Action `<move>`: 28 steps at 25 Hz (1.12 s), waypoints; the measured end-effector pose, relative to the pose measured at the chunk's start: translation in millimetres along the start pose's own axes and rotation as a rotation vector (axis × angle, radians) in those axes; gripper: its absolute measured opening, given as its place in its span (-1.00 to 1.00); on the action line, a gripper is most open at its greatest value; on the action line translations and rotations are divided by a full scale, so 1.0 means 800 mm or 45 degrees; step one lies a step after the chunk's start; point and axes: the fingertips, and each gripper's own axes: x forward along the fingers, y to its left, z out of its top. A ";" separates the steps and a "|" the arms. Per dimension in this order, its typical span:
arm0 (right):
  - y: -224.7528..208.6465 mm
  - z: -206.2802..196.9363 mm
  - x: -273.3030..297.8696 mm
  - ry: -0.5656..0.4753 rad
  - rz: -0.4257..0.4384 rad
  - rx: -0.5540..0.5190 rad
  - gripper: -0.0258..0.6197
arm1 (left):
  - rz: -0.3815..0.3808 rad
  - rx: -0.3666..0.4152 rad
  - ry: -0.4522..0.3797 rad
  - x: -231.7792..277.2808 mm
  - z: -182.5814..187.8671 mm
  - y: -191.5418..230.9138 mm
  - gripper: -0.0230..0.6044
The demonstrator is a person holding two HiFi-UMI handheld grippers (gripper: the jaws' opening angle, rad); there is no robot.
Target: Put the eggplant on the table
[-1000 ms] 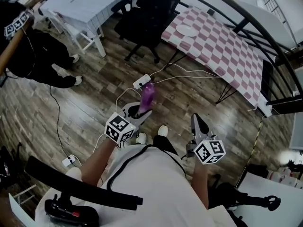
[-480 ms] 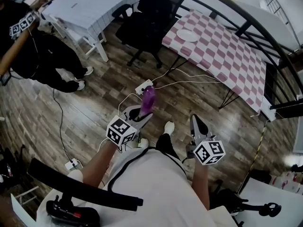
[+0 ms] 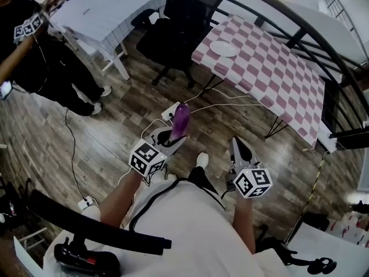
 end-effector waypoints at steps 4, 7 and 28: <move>-0.023 0.017 0.021 0.014 0.025 -0.008 -0.90 | 0.010 0.008 0.001 0.030 0.022 0.011 -0.52; -0.040 0.030 0.033 0.029 0.050 -0.021 -0.90 | 0.021 0.005 0.001 0.052 0.037 0.016 -0.52; -0.211 0.074 0.065 0.083 0.188 -0.053 -0.90 | 0.099 -0.003 0.010 0.226 0.094 0.002 -0.52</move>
